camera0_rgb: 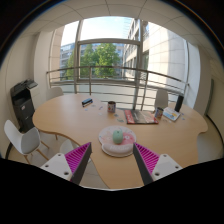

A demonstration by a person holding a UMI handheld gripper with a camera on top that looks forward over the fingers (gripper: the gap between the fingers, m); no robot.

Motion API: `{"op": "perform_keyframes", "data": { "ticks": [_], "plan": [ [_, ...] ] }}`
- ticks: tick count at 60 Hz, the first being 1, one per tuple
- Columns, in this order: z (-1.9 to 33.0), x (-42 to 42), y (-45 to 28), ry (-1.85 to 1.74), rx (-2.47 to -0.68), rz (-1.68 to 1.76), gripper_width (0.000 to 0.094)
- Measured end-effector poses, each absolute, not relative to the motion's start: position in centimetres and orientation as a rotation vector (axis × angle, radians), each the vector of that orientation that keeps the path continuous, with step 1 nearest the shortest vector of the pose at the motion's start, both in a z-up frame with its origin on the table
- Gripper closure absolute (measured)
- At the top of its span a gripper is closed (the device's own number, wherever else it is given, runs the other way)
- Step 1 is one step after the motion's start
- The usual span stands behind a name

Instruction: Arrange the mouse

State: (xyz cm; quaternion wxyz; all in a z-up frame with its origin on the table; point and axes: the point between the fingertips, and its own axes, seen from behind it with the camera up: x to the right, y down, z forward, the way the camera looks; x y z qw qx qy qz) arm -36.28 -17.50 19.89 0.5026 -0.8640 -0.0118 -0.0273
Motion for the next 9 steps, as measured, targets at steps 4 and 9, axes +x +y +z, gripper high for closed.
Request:
{"op": "perform_keyframes", "data": {
  "ticks": [4,9],
  "plan": [
    [20.3,-36.6,-18.7,-0.018,-2.090,-0.050,0.0087],
    [20.5,-36.7,-19.5,-0.017,-2.086,-0.048,0.0089]
  ]
}}
